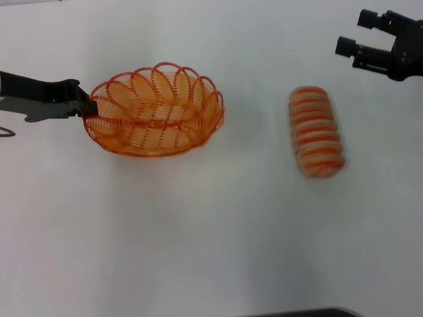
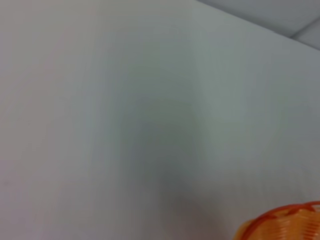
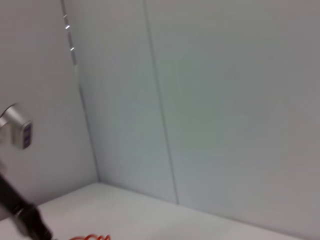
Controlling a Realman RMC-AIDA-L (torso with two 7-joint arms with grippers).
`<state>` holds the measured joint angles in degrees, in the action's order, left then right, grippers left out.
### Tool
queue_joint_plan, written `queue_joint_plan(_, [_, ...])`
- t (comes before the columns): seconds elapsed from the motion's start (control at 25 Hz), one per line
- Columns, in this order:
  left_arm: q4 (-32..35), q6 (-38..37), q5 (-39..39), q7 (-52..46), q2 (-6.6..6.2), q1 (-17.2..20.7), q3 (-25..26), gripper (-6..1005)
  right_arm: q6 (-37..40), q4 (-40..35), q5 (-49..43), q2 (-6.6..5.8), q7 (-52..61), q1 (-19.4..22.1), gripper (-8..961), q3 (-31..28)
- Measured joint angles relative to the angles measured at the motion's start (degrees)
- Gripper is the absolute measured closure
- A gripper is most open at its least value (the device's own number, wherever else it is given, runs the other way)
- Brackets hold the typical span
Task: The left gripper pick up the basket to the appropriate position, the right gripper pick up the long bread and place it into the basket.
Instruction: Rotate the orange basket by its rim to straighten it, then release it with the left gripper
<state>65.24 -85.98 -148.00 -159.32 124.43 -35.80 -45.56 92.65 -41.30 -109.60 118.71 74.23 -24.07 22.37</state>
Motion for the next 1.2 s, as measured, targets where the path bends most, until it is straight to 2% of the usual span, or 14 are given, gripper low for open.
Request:
queue_joint_plan(0.4, [0.0, 6.8, 4.4, -2.9, 0.11, 4.8, -7.0, 935, -2.4, 1.8, 5.0, 0.77, -2.4, 0.2, 82, -0.1])
queue_joint_plan(0.68, [-0.2, 9.9, 5.0, -3.4, 0.21, 6.3, -8.0, 936, -3.3, 3.2, 6.1, 0.85, -2.9, 0.3, 82, -0.1])
queue_joint_plan(0.92, [-0.6, 13.8, 7.6, -4.8, 0.25, 8.7, -11.0, 936, -3.4, 5.1, 6.1, 0.84, -5.6, 0.3, 82, -0.2])
queue_joint_plan(1.2, [-0.7, 15.7, 8.3, -5.6, 0.22, 9.5, -13.0, 936, -3.5, 6.8, 7.4, 0.82, -7.4, 0.4, 81, -0.2])
